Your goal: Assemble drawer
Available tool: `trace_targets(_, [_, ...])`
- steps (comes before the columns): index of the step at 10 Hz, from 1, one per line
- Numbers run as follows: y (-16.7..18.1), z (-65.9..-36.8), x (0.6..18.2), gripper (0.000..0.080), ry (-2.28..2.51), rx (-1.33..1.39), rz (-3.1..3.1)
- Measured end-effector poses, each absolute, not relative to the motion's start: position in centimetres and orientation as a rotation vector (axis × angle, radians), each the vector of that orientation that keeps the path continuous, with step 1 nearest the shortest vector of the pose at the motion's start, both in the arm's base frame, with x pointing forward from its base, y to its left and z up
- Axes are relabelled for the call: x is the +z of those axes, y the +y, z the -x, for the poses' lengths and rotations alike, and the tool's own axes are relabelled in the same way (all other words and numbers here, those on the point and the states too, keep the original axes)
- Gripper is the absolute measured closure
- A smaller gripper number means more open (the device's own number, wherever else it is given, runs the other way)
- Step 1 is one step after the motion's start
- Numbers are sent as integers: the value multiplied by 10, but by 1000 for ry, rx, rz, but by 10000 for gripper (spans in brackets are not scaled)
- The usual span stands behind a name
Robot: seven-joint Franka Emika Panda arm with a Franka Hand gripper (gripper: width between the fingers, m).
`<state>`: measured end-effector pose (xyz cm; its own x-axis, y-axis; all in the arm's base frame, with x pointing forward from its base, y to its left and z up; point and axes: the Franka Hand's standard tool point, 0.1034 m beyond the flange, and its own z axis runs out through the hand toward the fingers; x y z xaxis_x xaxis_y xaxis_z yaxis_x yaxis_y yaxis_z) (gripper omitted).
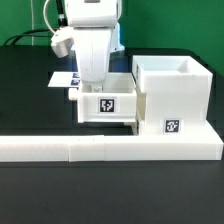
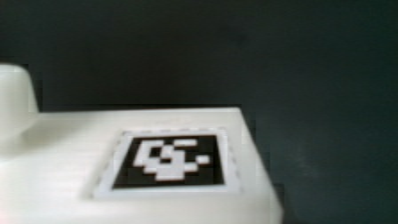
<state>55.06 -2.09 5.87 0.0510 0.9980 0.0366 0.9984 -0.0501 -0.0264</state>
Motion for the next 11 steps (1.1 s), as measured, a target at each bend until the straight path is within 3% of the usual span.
trace_targets(11, [-17, -545, 55, 757, -2158, 2, 2219])
